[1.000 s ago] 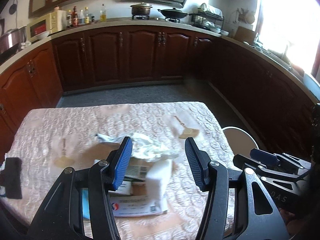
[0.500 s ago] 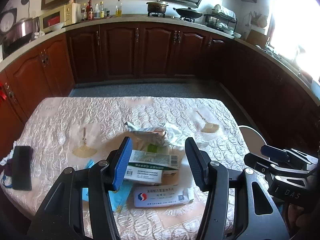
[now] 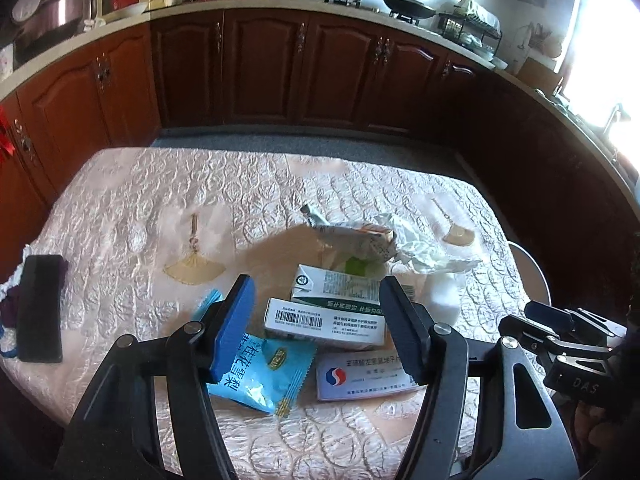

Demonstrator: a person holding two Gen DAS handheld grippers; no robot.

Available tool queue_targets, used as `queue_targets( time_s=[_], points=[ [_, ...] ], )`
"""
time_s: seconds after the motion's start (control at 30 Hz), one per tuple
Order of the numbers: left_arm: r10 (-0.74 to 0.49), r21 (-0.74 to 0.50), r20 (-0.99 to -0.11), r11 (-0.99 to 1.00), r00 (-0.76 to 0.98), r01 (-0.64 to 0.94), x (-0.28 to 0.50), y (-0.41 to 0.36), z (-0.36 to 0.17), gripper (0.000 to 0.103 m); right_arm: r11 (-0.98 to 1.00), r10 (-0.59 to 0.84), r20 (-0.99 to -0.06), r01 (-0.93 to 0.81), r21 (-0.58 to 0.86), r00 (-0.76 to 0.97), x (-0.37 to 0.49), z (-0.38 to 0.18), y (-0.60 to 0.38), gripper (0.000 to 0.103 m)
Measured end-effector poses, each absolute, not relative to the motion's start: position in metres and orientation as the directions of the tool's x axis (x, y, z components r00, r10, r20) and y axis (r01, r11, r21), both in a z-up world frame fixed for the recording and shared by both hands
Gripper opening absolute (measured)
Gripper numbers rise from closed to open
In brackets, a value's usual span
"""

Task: Collect trash
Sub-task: 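Reach the left tool toward the medicine boxes while the right tool grasps the crumpled white tissue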

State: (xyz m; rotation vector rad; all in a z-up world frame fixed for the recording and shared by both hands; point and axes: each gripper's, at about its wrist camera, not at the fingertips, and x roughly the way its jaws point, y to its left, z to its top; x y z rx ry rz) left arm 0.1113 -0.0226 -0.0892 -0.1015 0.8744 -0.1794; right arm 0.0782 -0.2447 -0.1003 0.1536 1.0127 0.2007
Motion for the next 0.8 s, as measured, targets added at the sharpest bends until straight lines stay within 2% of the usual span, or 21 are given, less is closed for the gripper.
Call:
queue_targets(
  time_s=[0.1,0.2,0.53,0.8],
  points=[
    [-0.212,-0.176,-0.761,0.977,0.613,0.119,0.117,-0.024,-0.093,0.064,0.968,0.249,-0.828,-0.094,0.234,0.502,0.084,-0.106,-0.242,0.060],
    [-0.216,-0.182,-0.762,0.976,0.611,0.118,0.125,-0.027,-0.093,0.064,0.961,0.273,-0.832,-0.103,0.256,0.482,0.087,-0.112,-0.238,0.065],
    [-0.224,-0.204,-0.785,0.974,0.578,0.100,0.151,-0.027,-0.097,0.064,0.961,0.271,-0.830,-0.094,0.259,0.487,0.104,-0.116,-0.243,0.066],
    [-0.280,-0.218,-0.794,0.960,0.539,0.176,0.173,-0.057,-0.093,0.064,0.953,0.284,-0.820,-0.047,0.301,0.496,0.108,-0.118,-0.269,0.066]
  ],
)
